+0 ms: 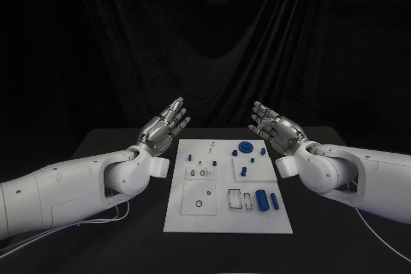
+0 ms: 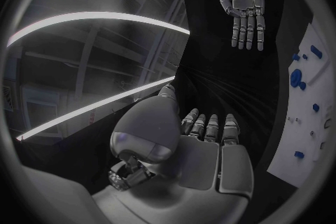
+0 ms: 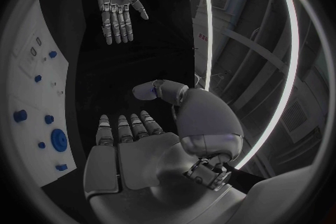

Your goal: Assemble the parts on the task board

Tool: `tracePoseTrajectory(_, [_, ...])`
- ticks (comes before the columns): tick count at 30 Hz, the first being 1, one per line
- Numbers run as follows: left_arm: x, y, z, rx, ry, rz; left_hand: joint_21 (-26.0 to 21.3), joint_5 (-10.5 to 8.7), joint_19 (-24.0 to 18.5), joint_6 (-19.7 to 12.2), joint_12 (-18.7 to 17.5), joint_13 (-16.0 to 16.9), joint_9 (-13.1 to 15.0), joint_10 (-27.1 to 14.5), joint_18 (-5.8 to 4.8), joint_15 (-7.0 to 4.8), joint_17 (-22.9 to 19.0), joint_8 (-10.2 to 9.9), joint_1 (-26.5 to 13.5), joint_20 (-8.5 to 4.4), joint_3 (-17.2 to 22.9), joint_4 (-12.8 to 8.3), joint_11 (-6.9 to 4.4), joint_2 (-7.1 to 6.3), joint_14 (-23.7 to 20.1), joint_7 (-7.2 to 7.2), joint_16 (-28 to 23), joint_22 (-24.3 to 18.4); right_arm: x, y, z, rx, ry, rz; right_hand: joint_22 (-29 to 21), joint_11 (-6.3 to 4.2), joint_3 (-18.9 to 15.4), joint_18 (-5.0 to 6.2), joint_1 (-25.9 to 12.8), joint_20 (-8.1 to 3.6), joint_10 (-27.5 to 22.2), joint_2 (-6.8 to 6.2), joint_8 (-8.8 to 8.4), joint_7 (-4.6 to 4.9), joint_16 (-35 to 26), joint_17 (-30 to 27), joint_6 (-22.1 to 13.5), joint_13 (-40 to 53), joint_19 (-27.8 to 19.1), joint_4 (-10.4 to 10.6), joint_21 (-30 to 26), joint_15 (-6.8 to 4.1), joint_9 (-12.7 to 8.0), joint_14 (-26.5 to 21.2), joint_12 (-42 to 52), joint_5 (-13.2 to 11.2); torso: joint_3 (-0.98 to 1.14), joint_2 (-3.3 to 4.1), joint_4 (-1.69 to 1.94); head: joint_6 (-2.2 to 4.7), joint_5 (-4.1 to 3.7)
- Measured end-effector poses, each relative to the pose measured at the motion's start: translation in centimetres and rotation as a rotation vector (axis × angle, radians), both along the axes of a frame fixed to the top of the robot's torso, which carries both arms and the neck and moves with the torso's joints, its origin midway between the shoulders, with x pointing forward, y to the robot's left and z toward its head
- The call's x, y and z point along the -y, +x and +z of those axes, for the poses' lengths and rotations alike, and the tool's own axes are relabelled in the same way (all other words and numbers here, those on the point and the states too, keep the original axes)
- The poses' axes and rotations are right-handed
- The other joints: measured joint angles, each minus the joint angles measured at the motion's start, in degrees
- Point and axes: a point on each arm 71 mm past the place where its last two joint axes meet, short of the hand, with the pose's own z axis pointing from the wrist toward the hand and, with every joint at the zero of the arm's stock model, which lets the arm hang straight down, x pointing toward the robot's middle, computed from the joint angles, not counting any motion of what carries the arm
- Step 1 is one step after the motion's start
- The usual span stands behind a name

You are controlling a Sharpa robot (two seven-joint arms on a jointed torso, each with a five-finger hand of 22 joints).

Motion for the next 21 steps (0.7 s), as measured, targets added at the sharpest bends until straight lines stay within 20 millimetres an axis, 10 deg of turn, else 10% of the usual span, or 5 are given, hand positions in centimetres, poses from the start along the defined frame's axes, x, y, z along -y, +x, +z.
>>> tracePoseTrajectory(2, [-0.3,0.0,0.0,0.003,0.005,0.004,0.0,0.0,0.0,0.25,0.0,0.0,0.0,0.0,-0.01,0.0,-0.01,0.06,1.64,0.0,0.35,-0.36,0.0,-0.24,0.0,0.25,0.0,0.0,0.3,0.0,0.0,0.0,-0.002,-0.006,0.0,0.0,0.17,0.0,3.23,0.07,0.0,-3.32,0.0,0.21,0.0,0.0,-0.21,0.0,0.0,2.64,0.0,0.45,0.0,-0.01,0.0,0.09,0.0,0.0,-0.01,-0.42,-0.08])
tracePoseTrajectory(5, [-0.6,0.1,0.0,0.011,0.014,0.006,0.0,0.0,0.0,0.4,0.0,0.0,0.07,-0.01,-0.01,0.0,-0.01,0.21,3.74,0.0,0.81,-0.82,0.39,-0.67,0.0,0.4,0.0,0.0,0.9,0.0,0.0,0.002,-0.007,-0.016,0.0,0.87,-13.63,0.0,21.76,0.42,-0.01,-11.1,0.0,-0.16,0.0,0.0,-0.52,0.0,0.0,19.22,0.0,1.99,0.0,-0.01,0.0,1.31,0.0,0.03,-0.03,-1.04,-0.13])
tracePoseTrajectory(7, [-0.8,0.2,0.0,0.017,0.023,0.006,0.0,0.0,0.12,0.63,0.0,0.0,0.07,-0.01,0.0,0.22,-0.02,0.21,4.08,0.12,0.81,-0.82,0.4,-0.6,-0.01,0.63,0.0,0.0,1.3,0.0,0.1,0.005,-0.015,-0.02,0.0,1.67,-23.9,0.0,24.71,0.42,-0.05,-6.12,0.0,-0.36,0.0,0.0,-0.75,0.0,0.0,26.79,0.0,2.38,0.0,-0.01,0.0,0.02,-0.01,0.1,-0.05,-1.47,-0.19])
tracePoseTrajectory(11, [-1.4,0.2,0.0,0.041,0.056,0.006,0.0,0.0,0.07,1.15,0.0,-0.02,0.17,0.0,-0.01,0.62,-0.01,0.21,4.58,0.47,0.85,-0.53,1.27,-0.75,-0.01,1.15,0.0,0.01,2.2,0.1,0.5,0.032,-0.054,-0.019,0.0,2.3,-36.19,0.0,24.65,1.38,0.01,-2.1,0.0,-0.08,0.0,0.0,-0.52,0.0,-0.09,26.94,0.0,3.45,0.01,-0.02,0.0,-0.62,-0.04,0.28,-0.05,-2.55,-0.3])
tracePoseTrajectory(21, [-3.7,-0.1,0.3,0.135,0.202,0.006,0.0,0.0,0.17,3.68,0.0,-0.04,0.45,0.05,-0.01,1.04,-0.01,0.78,5.32,1.48,0.23,0.22,2.1,-1.04,-0.01,2.56,0.0,0.01,4.1,1.6,4.6,0.219,-0.304,0.057,0.0,5.77,-45.29,-0.01,27.05,4.41,0.19,-0.87,1.34,5.2,0.0,0.0,4.0,0.21,-0.1,25.71,0.0,6.66,0.81,-0.1,0.25,-0.39,-0.24,1.47,0.31,-5.38,0.1])
